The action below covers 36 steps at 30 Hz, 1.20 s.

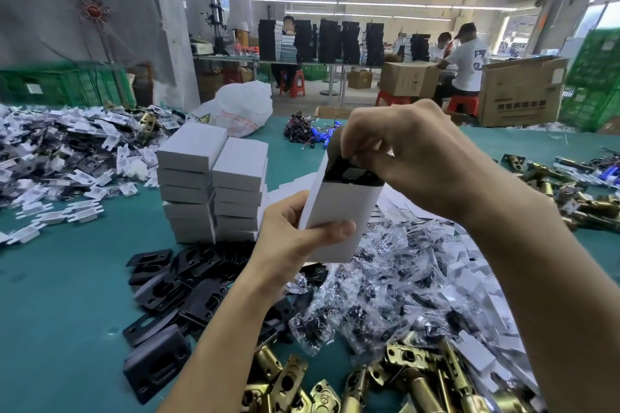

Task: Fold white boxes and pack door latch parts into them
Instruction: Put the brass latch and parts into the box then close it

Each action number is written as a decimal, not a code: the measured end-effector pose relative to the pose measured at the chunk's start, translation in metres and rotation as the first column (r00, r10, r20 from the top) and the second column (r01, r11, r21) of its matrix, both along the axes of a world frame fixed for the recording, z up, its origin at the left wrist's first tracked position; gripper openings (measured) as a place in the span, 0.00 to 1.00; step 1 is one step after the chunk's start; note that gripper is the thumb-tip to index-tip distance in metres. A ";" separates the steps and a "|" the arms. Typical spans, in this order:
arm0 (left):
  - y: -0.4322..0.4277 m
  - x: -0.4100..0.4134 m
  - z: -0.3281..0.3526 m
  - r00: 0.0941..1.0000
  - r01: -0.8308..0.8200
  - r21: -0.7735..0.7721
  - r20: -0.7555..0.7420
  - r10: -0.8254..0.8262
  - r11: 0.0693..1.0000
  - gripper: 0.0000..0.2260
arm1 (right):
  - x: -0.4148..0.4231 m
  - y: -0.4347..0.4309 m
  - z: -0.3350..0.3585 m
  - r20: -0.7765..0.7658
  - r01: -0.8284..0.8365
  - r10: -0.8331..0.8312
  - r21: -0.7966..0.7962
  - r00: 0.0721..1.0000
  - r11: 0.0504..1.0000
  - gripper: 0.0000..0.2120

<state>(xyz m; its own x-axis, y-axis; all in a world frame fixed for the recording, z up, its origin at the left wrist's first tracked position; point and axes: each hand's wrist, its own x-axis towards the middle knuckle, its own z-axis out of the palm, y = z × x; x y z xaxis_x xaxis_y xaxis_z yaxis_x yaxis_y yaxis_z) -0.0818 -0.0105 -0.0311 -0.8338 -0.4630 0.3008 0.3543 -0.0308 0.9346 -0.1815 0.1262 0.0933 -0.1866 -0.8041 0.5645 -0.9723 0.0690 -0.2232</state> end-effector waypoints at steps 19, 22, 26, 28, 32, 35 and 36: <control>0.001 -0.002 0.000 0.990 -0.049 0.012 -0.134 0.050 0.999 0.20 | 0.017 0.013 0.009 -0.020 -0.158 0.157 -0.132 0.987 0.979 0.09; 0.001 -0.003 0.000 0.989 -0.052 0.020 -0.138 0.054 0.998 0.21 | 0.021 0.011 0.010 -0.139 -0.120 0.097 -0.168 0.986 0.978 0.09; 0.000 -0.004 -0.002 0.991 -0.073 0.035 -0.109 0.077 0.997 0.19 | 0.020 0.004 0.004 -0.149 -0.040 0.024 -0.102 0.989 0.994 0.09; -0.001 -0.004 -0.003 0.990 -0.090 0.040 -0.101 0.094 0.995 0.20 | 0.020 -0.001 0.002 -0.130 -0.041 0.034 -0.052 0.991 0.998 0.10; -0.002 -0.004 -0.003 0.992 -0.107 0.046 -0.060 0.110 0.993 0.20 | 0.014 -0.011 0.001 -0.049 -0.002 0.006 0.070 0.999 0.998 0.18; -0.003 -0.005 -0.004 0.991 -0.132 0.057 -0.005 0.133 0.990 0.16 | 0.010 -0.014 0.000 -0.025 0.017 -0.015 0.107 1.000 0.994 0.18; -0.003 -0.005 -0.004 0.990 -0.139 0.062 0.010 0.139 0.988 0.17 | 0.008 -0.014 -0.001 -0.016 0.025 -0.024 0.087 1.000 0.996 0.16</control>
